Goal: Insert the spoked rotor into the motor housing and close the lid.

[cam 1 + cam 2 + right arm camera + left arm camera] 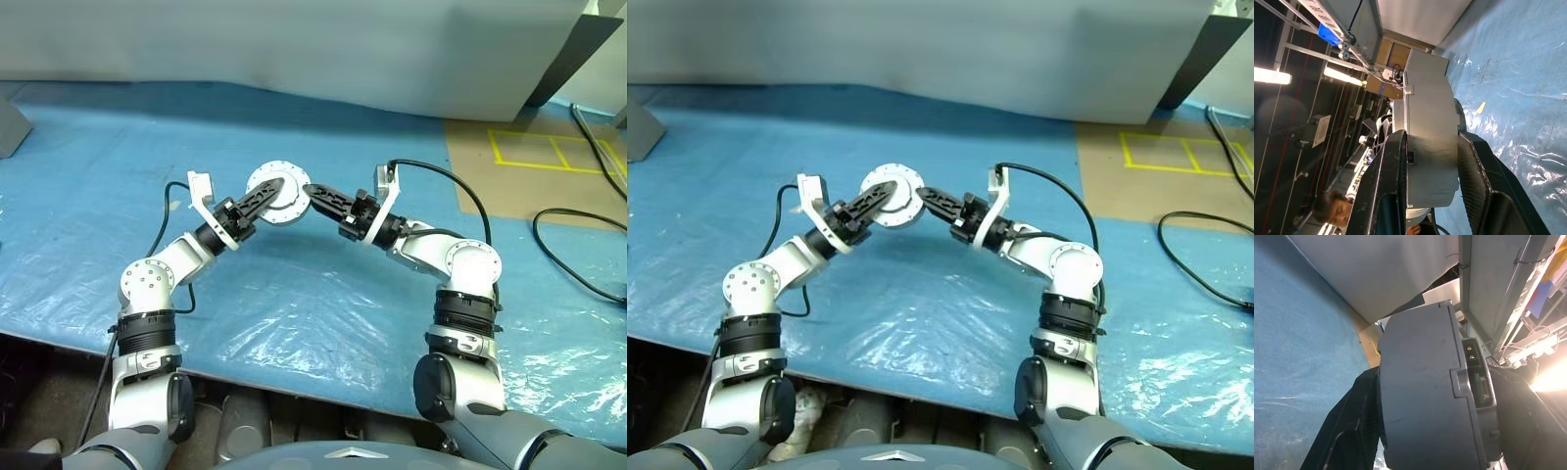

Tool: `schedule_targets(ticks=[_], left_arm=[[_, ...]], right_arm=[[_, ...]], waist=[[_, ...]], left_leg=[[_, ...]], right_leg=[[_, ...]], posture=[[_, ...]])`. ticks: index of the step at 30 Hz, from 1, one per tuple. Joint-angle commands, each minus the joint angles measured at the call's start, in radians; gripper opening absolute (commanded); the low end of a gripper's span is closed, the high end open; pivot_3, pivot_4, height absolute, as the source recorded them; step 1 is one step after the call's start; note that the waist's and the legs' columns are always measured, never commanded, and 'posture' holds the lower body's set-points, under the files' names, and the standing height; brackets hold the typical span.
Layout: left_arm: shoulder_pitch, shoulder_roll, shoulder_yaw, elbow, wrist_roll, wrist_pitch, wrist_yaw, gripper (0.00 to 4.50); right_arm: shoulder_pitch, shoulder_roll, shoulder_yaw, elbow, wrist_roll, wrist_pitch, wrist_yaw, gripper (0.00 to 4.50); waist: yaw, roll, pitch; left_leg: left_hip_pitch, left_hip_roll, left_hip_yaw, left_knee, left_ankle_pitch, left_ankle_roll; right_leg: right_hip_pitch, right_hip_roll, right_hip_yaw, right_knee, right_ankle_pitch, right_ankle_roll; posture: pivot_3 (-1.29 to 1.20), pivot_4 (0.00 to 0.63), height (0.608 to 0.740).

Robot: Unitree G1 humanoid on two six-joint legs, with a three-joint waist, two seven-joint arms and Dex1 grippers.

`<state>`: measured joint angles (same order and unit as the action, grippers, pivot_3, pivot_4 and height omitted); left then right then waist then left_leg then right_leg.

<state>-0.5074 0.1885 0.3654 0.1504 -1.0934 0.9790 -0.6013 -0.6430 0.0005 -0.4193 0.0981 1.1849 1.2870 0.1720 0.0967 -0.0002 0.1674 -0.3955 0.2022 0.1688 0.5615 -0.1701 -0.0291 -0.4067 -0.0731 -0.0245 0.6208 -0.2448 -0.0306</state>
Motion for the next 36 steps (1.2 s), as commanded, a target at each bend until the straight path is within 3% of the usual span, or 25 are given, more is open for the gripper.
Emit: schedule_targets(ticks=[1,18,25,36], left_arm=[[0.006,0.001,-0.038,-0.080,-0.018,0.021,-0.008,2.70],[-0.008,0.015,-0.010,-0.038,-0.068,0.042,0.031,2.65],[-0.027,0.029,0.021,-0.019,-0.075,0.029,0.059,2.65],[-0.068,0.114,0.119,0.043,-0.069,-0.054,0.064,2.65]], right_arm=[[-0.017,0.016,0.005,-0.021,0.055,-0.018,-0.010,1.14],[-0.005,0.014,0.053,-0.042,0.008,-0.055,-0.036,1.14],[-0.006,0.014,0.042,-0.020,0.060,-0.055,-0.034,3.46],[-0.010,0.005,0.046,0.007,0.074,-0.057,-0.058,3.46]], waist=[[0.000,0.000,0.000],[0.000,0.000,0.000],[0.000,0.000,0.000],[-0.004,0.000,0.000]], left_leg=[[0.000,0.000,0.000,0.000,0.000,0.000],[0.000,0.000,-0.001,0.000,0.000,0.000],[-0.001,0.000,-0.001,0.001,0.000,0.000],[-0.001,-0.001,-0.002,0.001,0.000,0.000]], right_leg=[[0.000,0.000,0.000,0.000,0.000,0.000],[0.000,0.000,0.000,0.000,0.000,0.000],[0.000,0.000,0.000,0.000,0.000,0.001],[0.000,0.000,-0.001,0.000,0.000,0.001]], posture=[[0.00,0.150,0.740],[0.00,0.150,0.740],[0.00,0.150,0.740],[0.00,0.150,0.740]])
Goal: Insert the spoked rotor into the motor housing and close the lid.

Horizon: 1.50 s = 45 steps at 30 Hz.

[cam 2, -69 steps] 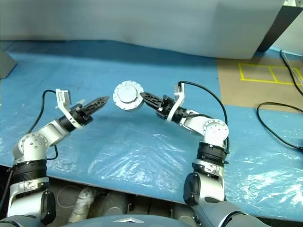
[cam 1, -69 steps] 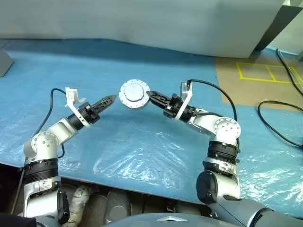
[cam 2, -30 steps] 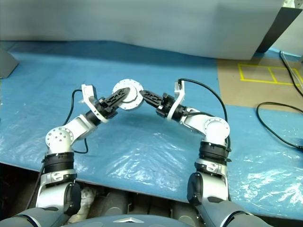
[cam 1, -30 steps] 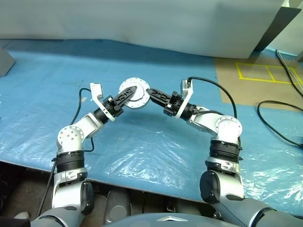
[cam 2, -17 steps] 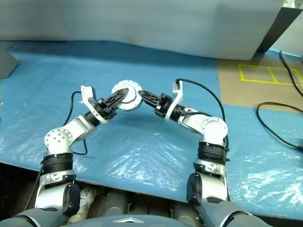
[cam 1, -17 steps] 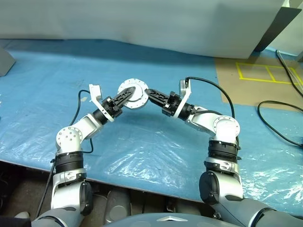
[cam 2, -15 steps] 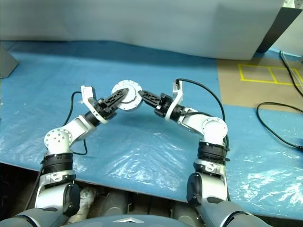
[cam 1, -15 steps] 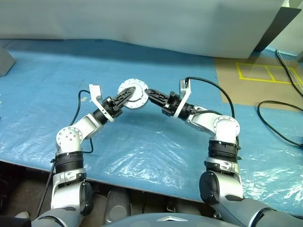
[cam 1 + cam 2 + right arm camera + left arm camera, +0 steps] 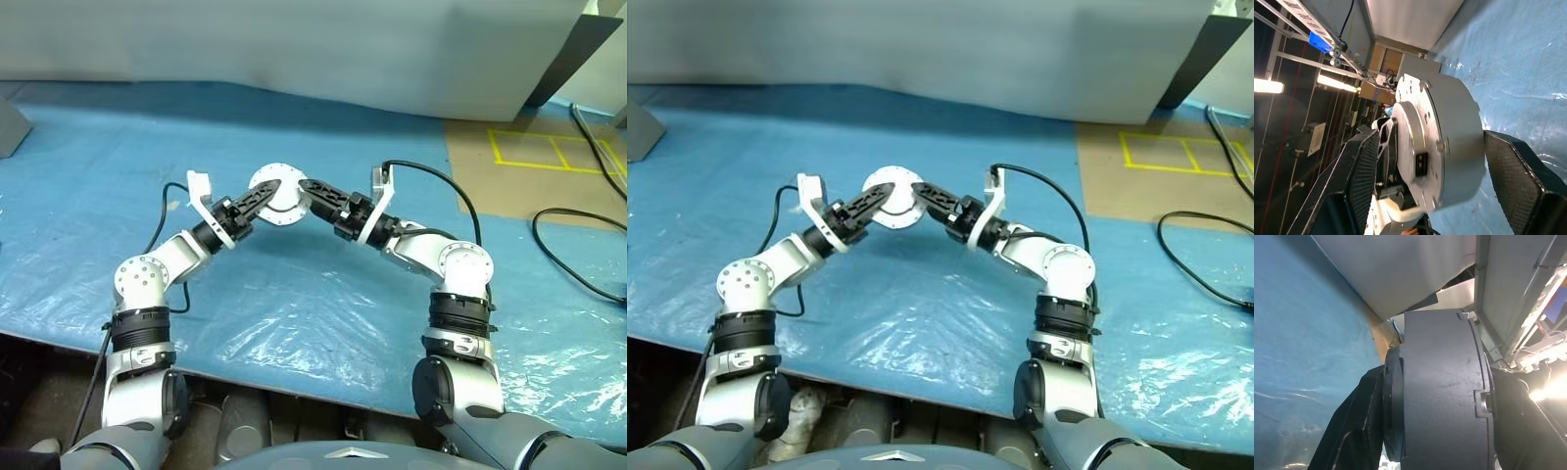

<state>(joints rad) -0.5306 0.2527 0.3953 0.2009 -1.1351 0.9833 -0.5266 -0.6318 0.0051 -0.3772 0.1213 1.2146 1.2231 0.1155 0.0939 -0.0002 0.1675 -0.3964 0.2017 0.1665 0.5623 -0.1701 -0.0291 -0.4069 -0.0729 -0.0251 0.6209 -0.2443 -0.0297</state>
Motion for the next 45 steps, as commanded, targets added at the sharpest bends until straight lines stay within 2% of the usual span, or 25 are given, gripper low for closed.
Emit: schedule_targets(ticks=[1,6,10,15,21,26,32,37,40,43,45], left_arm=[[-0.051,0.069,0.106,0.006,-0.025,-0.072,-0.007,2.65],[-0.078,0.199,0.164,0.156,0.069,-0.182,-0.022,2.65],[-0.117,0.249,0.156,0.328,0.172,-0.281,-0.036,2.65],[-0.168,0.226,0.113,0.555,0.327,-0.430,-0.031,2.65],[-0.215,0.221,0.109,0.738,0.437,-0.564,-0.032,2.65],[-0.231,0.276,0.145,0.883,0.494,-0.686,0.032,4.08],[-0.216,0.383,0.213,0.964,0.507,-0.791,0.106,4.08],[-0.203,0.470,0.243,0.981,0.514,-0.808,0.078,4.08],[-0.233,0.485,0.236,0.929,0.515,-0.790,0.026,4.08],[-0.257,0.441,0.171,0.743,0.505,-0.705,-0.067,4.08],[-0.250,0.388,0.090,0.535,0.494,-0.632,-0.112,4.08]], right_arm=[[-0.020,-0.001,0.005,-0.015,0.045,0.007,-0.003,3.46],[-0.021,-0.007,0.012,-0.009,0.042,0.006,-0.003,3.46],[-0.026,-0.013,0.019,0.000,0.033,0.005,0.004,3.46],[-0.033,-0.019,0.033,0.010,0.026,0.006,0.009,3.46],[-0.034,-0.023,0.044,0.010,0.026,0.007,0.007,3.46],[-0.028,-0.026,0.050,0.003,0.028,0.005,0.006,3.51],[-0.020,-0.022,0.054,-0.008,0.032,0.000,0.008,3.51],[-0.021,-0.017,0.060,-0.010,0.028,-0.006,0.014,3.51],[-0.019,-0.025,0.070,-0.025,0.012,-0.018,0.024,3.51],[-0.016,-0.062,0.092,-0.073,-0.047,-0.072,0.055,3.51],[-0.007,-0.104,0.135,-0.127,-0.134,-0.142,0.088,3.51]], waist=[[-0.001,0.000,0.000],[0.002,0.000,0.000],[0.007,0.000,0.000],[0.012,-0.001,0.000],[0.013,-0.003,0.000],[0.002,-0.003,0.000],[-0.001,-0.003,0.000],[0.006,-0.003,0.000],[0.013,-0.003,0.000],[0.021,-0.003,0.000],[0.032,-0.003,0.000]], left_leg=[[0.000,0.000,0.000,0.000,0.000,0.000],[0.000,0.000,-0.001,0.000,0.000,0.000],[-0.001,-0.001,-0.002,0.000,0.000,0.000],[-0.004,-0.002,-0.005,0.002,0.000,0.000],[-0.006,-0.002,-0.010,0.004,0.000,0.000],[-0.005,-0.002,-0.015,0.005,0.000,0.000],[-0.002,-0.002,-0.016,0.003,0.000,0.000],[-0.003,-0.002,-0.016,0.002,0.000,0.000],[-0.004,-0.001,-0.016,0.003,0.000,0.000],[-0.005,0.001,-0.016,0.004,0.000,0.000],[-0.006,0.001,-0.015,0.005,0.000,0.000]], right_leg=[[0.000,0.000,0.000,0.000,0.000,0.000],[0.000,0.000,-0.001,-0.001,0.000,0.000],[0.000,0.000,-0.001,-0.001,0.000,0.001],[0.001,-0.001,-0.002,-0.001,0.001,0.002],[0.001,-0.001,-0.006,0.000,0.001,0.001],[0.002,-0.002,-0.006,0.000,0.001,0.002],[0.003,-0.001,-0.005,0.000,0.001,0.001],[0.002,-0.001,-0.006,-0.001,0.001,0.001],[0.003,-0.002,-0.007,0.000,0.001,0.001],[0.003,-0.003,-0.007,0.000,0.001,0.001],[0.003,-0.003,-0.007,0.000,0.001,0.002]], posture=[[0.00,0.150,0.740],[0.00,0.150,0.740],[0.00,0.150,0.740],[0.00,0.150,0.740],[0.00,0.150,0.740],[0.00,0.150,0.740],[0.00,0.150,0.740],[0.00,0.150,0.740],[0.00,0.150,0.740],[0.00,0.150,0.740],[0.00,0.150,0.740]])
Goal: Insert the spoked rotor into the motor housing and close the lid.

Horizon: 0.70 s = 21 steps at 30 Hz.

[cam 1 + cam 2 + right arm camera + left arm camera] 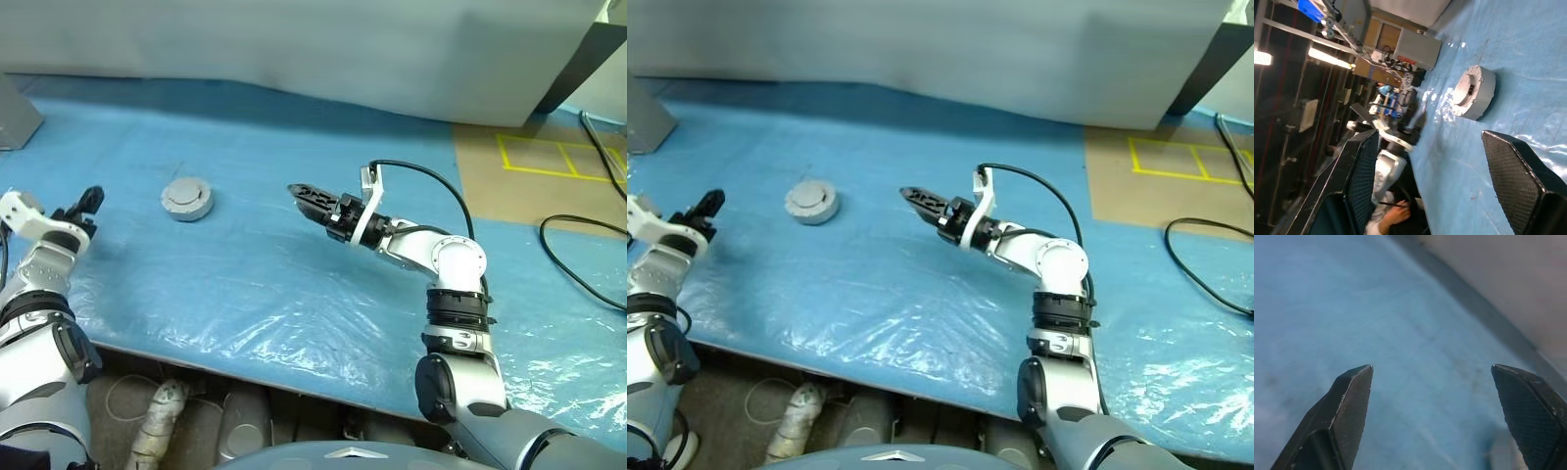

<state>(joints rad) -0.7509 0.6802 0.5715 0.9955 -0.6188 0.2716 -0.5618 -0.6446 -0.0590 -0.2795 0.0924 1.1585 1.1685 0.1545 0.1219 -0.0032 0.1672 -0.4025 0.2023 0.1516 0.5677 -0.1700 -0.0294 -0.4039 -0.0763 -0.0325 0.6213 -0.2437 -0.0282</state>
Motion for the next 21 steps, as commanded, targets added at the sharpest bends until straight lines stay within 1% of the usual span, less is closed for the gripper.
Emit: schedule_targets(ticks=[1,3,5,7,9,12,15,18,21], left_arm=[[-0.019,-0.067,-0.125,-0.366,-0.036,0.125,-0.098,4.08],[0.000,-0.115,-0.209,-0.547,-0.049,0.205,-0.127,4.08],[0.026,-0.158,-0.304,-0.686,-0.029,0.238,-0.156,4.08],[0.057,-0.181,-0.395,-0.776,0.008,0.244,-0.190,4.08],[0.100,-0.185,-0.504,-0.833,0.074,0.214,-0.245,4.08],[0.147,-0.200,-0.603,-0.839,0.156,0.144,-0.296,4.08],[0.174,-0.215,-0.656,-0.813,0.221,0.074,-0.320,4.08],[0.188,-0.223,-0.678,-0.798,0.254,0.031,-0.354,4.08],[0.192,-0.230,-0.675,-0.789,0.261,0.004,-0.387,4.08]], right_arm=[[0.011,-0.060,0.061,-0.122,-0.123,-0.124,0.064,3.51],[0.021,-0.108,0.115,-0.161,-0.212,-0.190,0.103,3.51],[0.035,-0.170,0.185,-0.200,-0.327,-0.265,0.139,3.51],[0.054,-0.217,0.233,-0.223,-0.415,-0.329,0.163,3.51],[0.082,-0.250,0.240,-0.249,-0.455,-0.361,0.182,3.51],[0.134,-0.289,0.240,-0.289,-0.507,-0.394,0.191,3.51],[0.197,-0.321,0.241,-0.334,-0.568,-0.413,0.175,3.51],[0.263,-0.363,0.283,-0.376,-0.654,-0.438,0.174,3.51],[0.281,-0.369,0.314,-0.394,-0.720,-0.468,0.162,3.51]], waist=[[0.008,0.000,0.000],[0.007,0.000,0.000],[0.002,0.000,0.000],[-0.007,0.000,0.000],[-0.025,0.000,0.000],[-0.032,0.000,0.000],[-0.029,0.000,0.000],[-0.026,0.000,0.000],[-0.026,0.001,0.000]], left_leg=[[0.000,0.000,0.000,0.000,0.000,0.000],[-0.001,0.000,0.002,0.001,0.000,0.000],[-0.001,-0.001,0.002,0.001,0.000,0.000],[-0.001,-0.004,0.002,0.001,0.000,0.000],[0.000,-0.003,0.002,0.000,0.000,0.000],[0.000,-0.003,0.001,-0.001,0.000,0.000],[0.000,-0.003,0.001,0.000,0.000,0.000],[0.000,-0.003,0.001,0.001,0.000,0.000],[0.001,-0.003,0.001,0.002,0.000,0.000]], right_leg=[[0.000,0.000,0.000,0.000,0.000,0.000],[0.001,-0.001,-0.001,0.001,0.000,0.000],[0.001,-0.001,-0.001,0.001,0.000,0.000],[0.000,0.000,-0.001,0.001,0.000,0.000],[0.000,0.002,0.000,0.001,0.000,0.000],[-0.001,0.003,0.002,0.000,0.000,0.000],[-0.001,0.003,0.002,0.000,0.000,0.000],[-0.001,0.003,0.002,0.001,0.000,0.000],[0.001,0.002,0.003,0.001,0.000,0.000]], posture=[[0.00,0.150,0.740],[0.00,0.150,0.740],[0.00,0.150,0.740],[0.00,0.150,0.740],[0.00,0.150,0.740],[0.00,0.150,0.740],[0.00,0.150,0.740],[0.00,0.150,0.740],[0.00,0.150,0.740]])
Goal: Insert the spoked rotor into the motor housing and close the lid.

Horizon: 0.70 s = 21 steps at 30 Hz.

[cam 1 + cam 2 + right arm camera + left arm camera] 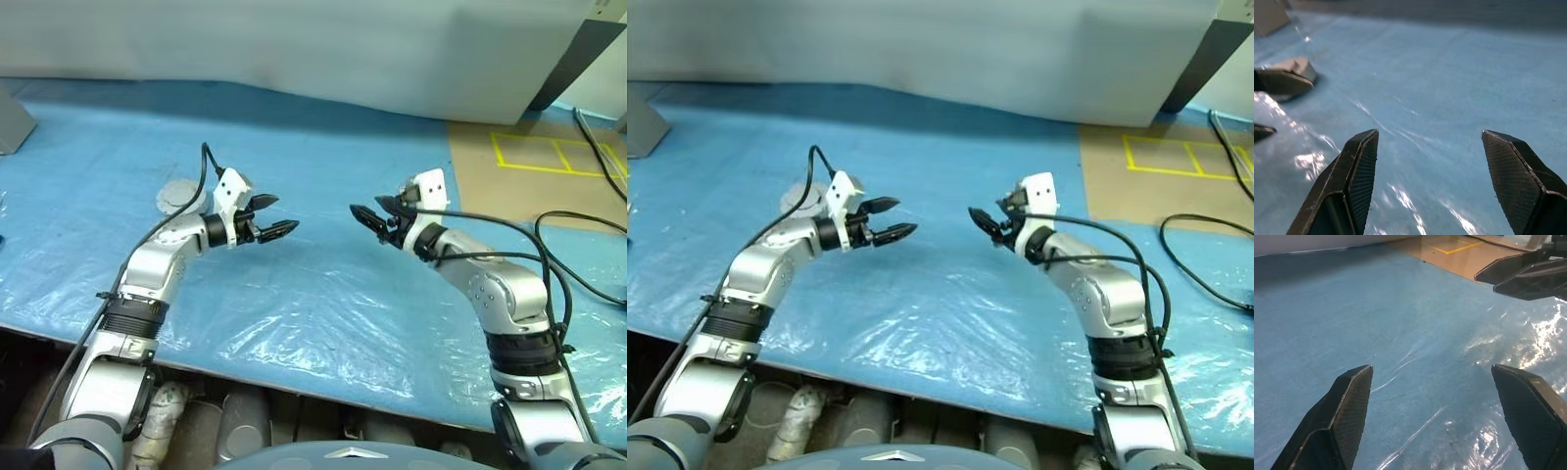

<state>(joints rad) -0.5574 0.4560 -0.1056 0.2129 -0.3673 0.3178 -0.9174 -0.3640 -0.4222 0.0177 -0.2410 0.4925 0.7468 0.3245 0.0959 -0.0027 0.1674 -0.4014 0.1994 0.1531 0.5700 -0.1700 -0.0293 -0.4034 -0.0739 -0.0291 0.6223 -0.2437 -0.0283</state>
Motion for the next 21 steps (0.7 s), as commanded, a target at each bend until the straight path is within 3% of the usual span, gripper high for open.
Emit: schedule_targets(ticks=[1,21], left_arm=[[-0.002,-0.009,0.005,0.001,0.013,-0.050,-0.035,4.08],[-0.001,-0.002,0.077,0.011,0.033,-0.093,-0.023,4.08]], right_arm=[[0.002,-0.003,0.022,-0.066,-0.068,-0.051,-0.011,3.51],[-0.025,-0.001,0.040,-0.028,-0.173,-0.097,0.073,3.51]], waist=[[-0.001,0.000,0.000],[-0.001,0.000,0.000]], left_leg=[[0.000,0.000,0.000,0.000,0.000,0.000],[0.001,0.000,0.001,0.001,0.000,0.000]], right_leg=[[0.000,0.000,0.000,0.000,0.000,0.000],[0.000,0.000,0.002,0.001,0.000,-0.001]], posture=[[0.00,0.150,0.740],[0.00,0.150,0.740]])
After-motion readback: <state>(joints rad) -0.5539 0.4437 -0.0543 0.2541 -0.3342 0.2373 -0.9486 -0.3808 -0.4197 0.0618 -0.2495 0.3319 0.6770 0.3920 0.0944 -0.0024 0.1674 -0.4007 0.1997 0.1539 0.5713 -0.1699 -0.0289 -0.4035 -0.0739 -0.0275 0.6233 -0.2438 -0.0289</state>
